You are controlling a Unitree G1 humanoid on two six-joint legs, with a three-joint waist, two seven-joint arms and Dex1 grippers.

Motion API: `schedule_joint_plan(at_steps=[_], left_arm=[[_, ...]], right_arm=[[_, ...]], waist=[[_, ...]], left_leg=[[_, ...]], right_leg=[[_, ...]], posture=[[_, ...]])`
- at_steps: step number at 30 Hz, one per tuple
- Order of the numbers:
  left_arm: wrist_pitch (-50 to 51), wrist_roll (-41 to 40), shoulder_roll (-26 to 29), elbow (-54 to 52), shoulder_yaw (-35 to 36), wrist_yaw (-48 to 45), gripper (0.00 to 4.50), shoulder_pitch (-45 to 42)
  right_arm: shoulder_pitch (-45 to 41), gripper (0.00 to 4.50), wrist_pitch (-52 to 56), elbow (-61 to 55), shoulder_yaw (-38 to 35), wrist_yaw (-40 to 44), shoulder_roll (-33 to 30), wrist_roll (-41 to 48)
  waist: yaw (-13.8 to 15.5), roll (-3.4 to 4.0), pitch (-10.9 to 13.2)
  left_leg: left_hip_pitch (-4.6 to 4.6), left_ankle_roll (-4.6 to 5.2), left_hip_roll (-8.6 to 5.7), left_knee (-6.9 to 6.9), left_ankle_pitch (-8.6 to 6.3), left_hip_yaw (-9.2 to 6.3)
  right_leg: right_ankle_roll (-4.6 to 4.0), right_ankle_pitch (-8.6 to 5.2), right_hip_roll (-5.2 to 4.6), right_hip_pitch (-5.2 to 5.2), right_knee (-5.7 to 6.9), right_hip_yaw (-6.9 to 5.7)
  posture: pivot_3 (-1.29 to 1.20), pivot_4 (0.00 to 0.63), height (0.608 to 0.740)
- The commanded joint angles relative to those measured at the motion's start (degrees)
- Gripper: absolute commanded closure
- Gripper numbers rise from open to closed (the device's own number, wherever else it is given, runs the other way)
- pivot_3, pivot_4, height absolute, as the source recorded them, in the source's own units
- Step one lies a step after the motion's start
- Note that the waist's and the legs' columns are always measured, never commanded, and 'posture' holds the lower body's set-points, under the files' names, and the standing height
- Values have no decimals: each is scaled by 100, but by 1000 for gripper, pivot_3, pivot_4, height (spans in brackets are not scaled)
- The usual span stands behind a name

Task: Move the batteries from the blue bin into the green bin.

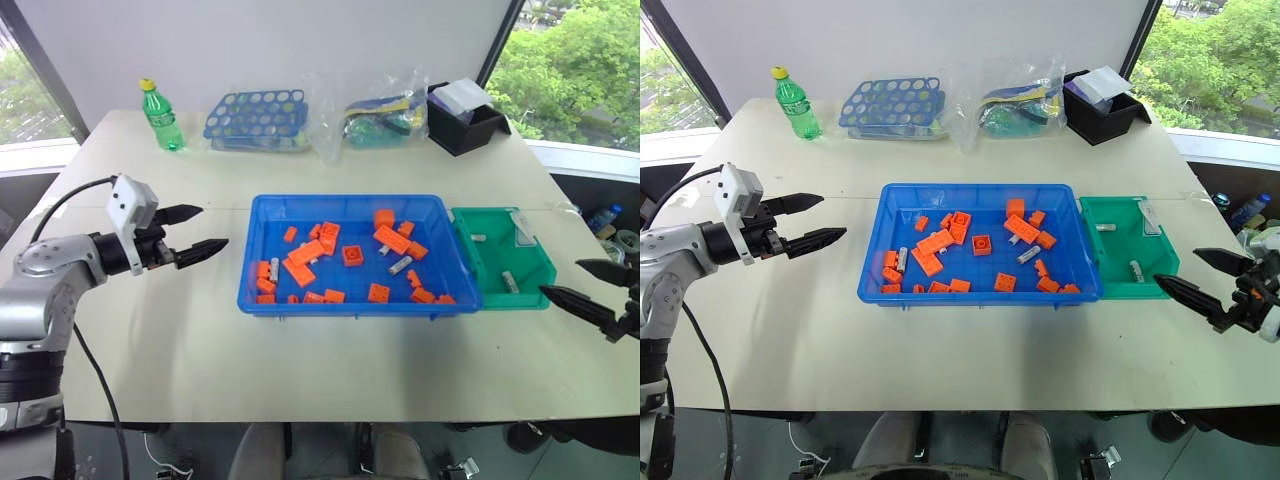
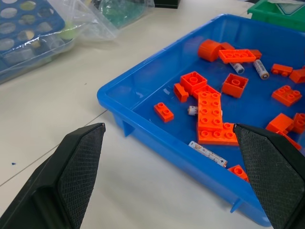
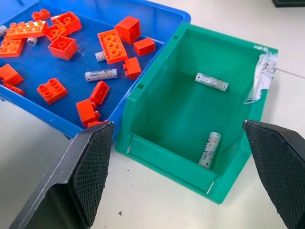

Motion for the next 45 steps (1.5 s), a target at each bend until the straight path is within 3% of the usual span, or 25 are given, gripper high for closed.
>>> schedule_joint_plan(at_steps=[1,16,21,26,32,34,39,45], left_arm=[[-433,213,13,-92,105,139,0,-62],[140,-220,-7,-574,128,208,0,63],[348,-381,138,-760,94,-27,0,182],[542,-531,341,-924,29,-304,0,131],[597,-534,519,-1194,20,-424,0,229],[667,-609,546,-1401,138,-353,0,346],[803,-743,547,-1817,347,-170,0,620],[1012,-986,474,-2319,587,180,0,879]], right_arm=[[-86,51,-95,-19,-36,-37,47,-87],[-785,51,191,152,309,-114,-205,-161],[-1982,51,562,-219,1322,-426,-197,94],[-3771,51,528,-200,3314,-272,285,-189],[-5784,51,-394,1570,5541,690,1387,-1470],[-6529,51,-1052,2875,6220,952,2112,-2107],[-7413,51,-2480,5061,6870,1490,3172,-3021],[-8077,51,-3707,7050,6852,1431,4138,-3631]], waist=[[2,-2,-1],[-4,-2,-1],[-27,-17,6],[-40,-25,13],[-24,-27,15],[-48,-29,16],[-153,-43,19],[-232,-57,22]], left_leg=[[0,0,0,0,0,0],[5,9,-3,10,5,8],[24,8,-3,9,5,24],[24,2,0,7,1,28],[0,19,-10,10,11,28],[-3,21,-16,12,12,28],[0,22,-28,18,15,16],[12,20,-36,15,16,13]], right_leg=[[0,0,0,0,1,0],[-1,1,1,1,23,21],[-1,1,4,-7,51,45],[-2,0,5,-24,58,50],[-13,8,6,-49,73,66],[-24,16,8,-55,84,75],[-28,24,14,-55,121,94],[-20,32,21,-42,175,118]], posture=[[0,150,723],[0,150,723],[0,150,723],[0,150,723],[0,150,723],[0,150,723],[0,150,723],[0,150,723]])
